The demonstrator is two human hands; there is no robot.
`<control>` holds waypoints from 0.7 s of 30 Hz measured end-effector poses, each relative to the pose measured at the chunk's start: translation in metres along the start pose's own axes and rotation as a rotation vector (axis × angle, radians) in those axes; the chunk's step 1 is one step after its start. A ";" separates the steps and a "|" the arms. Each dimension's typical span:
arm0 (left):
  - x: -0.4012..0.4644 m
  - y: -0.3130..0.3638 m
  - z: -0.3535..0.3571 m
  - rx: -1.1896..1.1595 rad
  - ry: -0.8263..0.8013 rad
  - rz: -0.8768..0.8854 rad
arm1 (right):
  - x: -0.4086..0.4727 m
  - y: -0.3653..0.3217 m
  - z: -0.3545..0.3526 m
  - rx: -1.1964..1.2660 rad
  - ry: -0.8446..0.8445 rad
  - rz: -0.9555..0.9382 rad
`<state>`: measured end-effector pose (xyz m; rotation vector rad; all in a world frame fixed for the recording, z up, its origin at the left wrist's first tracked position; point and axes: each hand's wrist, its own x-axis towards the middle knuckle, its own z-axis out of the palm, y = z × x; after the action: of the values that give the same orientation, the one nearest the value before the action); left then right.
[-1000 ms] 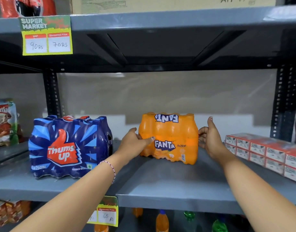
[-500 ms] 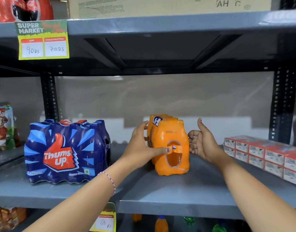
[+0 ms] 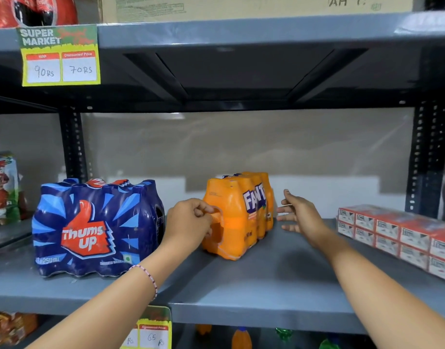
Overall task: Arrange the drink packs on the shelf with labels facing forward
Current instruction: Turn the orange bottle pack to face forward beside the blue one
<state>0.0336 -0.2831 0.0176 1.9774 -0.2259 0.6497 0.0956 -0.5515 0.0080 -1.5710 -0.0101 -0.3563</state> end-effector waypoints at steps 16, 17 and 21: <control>0.039 -0.003 0.034 0.077 -0.080 -0.333 | -0.009 0.006 0.012 -0.280 -0.108 0.004; 0.040 -0.005 0.033 0.114 -0.101 -0.319 | -0.012 0.005 0.012 -0.338 -0.112 -0.007; 0.034 -0.008 0.023 0.201 -0.137 -0.242 | -0.024 -0.005 0.007 -0.456 -0.121 -0.010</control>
<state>0.0737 -0.2953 0.0209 2.2014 -0.0026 0.3934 0.0729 -0.5394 0.0077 -2.0426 -0.0322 -0.2828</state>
